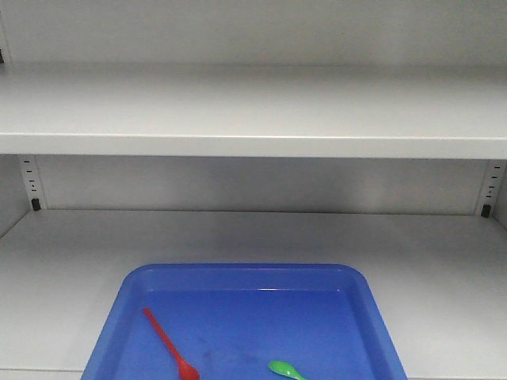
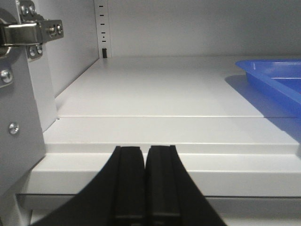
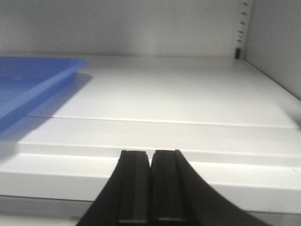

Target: Sort red and green spoons into left cabinet

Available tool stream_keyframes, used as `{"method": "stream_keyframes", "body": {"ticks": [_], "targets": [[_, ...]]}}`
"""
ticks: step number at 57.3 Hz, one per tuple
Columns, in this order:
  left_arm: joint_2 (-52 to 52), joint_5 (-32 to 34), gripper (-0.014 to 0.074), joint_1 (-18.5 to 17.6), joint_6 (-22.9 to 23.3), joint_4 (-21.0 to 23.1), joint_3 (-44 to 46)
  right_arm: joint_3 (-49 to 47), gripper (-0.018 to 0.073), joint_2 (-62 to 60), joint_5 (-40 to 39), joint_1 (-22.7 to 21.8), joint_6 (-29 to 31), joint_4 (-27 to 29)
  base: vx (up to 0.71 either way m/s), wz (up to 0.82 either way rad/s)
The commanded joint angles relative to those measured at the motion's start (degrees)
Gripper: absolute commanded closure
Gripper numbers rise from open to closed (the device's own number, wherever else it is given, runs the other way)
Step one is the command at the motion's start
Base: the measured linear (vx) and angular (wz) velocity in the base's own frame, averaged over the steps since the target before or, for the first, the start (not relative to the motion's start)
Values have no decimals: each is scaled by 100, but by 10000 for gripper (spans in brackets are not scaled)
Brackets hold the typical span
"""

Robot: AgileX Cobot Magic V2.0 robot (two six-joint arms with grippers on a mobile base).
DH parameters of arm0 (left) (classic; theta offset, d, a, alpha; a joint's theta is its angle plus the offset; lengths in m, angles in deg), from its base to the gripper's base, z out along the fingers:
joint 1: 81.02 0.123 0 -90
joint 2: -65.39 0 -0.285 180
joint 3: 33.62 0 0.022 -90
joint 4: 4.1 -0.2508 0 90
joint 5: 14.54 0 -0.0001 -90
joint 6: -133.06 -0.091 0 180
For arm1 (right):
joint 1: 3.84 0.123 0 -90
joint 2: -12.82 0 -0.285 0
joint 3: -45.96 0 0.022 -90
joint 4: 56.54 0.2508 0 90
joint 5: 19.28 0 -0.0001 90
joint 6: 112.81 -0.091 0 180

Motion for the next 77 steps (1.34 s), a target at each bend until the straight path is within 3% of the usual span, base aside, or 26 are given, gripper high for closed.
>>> {"method": "stream_keyframes", "body": {"ticks": [1,12,77], "targets": [[-65,463,603,-2,12,53,40,62,566,-93,-429,-240,-71,-85,0,0],[-65,463,603,-2,12,53,40,62,566,-93,-404,-544,-71,-78,0,0],[-65,463,603,-2,12,53,40,57,566,-87,-399,-545,-71,-74,0,0]]}}
